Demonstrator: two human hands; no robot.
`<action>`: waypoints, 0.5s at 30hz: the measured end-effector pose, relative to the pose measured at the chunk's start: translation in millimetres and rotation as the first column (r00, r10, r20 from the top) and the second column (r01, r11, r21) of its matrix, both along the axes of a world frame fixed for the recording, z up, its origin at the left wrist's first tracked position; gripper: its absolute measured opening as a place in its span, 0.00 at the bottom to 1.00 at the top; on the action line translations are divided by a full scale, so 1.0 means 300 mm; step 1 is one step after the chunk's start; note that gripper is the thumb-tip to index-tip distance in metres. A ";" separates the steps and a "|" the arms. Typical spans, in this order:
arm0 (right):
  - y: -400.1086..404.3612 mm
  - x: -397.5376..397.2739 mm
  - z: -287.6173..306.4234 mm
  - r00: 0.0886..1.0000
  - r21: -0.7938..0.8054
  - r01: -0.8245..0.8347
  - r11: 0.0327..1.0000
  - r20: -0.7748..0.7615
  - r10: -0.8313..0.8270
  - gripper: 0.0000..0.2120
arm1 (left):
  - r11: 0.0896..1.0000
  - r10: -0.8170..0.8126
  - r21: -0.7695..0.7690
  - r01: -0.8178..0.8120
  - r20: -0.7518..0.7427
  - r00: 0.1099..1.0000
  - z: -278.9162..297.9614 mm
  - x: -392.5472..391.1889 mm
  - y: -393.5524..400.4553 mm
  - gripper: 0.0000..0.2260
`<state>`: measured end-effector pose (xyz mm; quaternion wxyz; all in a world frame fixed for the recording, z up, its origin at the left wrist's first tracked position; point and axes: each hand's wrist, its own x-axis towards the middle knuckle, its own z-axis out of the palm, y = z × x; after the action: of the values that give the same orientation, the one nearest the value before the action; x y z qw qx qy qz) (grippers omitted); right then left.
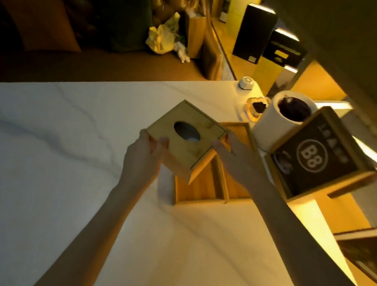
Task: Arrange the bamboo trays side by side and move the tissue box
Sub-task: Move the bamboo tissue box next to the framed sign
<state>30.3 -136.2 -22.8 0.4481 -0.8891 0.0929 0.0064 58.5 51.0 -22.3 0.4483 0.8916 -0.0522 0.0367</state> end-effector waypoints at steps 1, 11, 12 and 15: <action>-0.028 -0.040 -0.010 0.999 0.027 0.035 0.999 -0.003 -0.035 0.23 | 1.000 -0.027 -0.009 0.027 0.000 1.000 -0.009 -0.028 -0.028 0.16; -0.228 -0.467 -0.127 0.911 -0.075 0.406 0.911 -0.045 -0.410 0.23 | 0.968 -0.241 -0.098 0.231 -0.118 0.963 -0.168 -0.325 -0.318 0.09; -0.243 -0.505 -0.139 0.903 -0.064 0.424 0.904 -0.055 -0.427 0.23 | 0.967 -0.246 -0.094 0.236 -0.129 0.961 -0.183 -0.354 -0.343 0.09; -0.295 -0.600 -0.172 0.877 0.002 0.468 0.884 -0.123 -0.464 0.23 | 0.959 -0.280 -0.074 0.272 -0.148 0.948 -0.231 -0.438 -0.408 0.10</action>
<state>-149.8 -224.8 -74.5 0.4440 -0.8314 0.3307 -0.0471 -72.8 -71.4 -91.7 0.4749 0.8636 -0.1399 -0.0955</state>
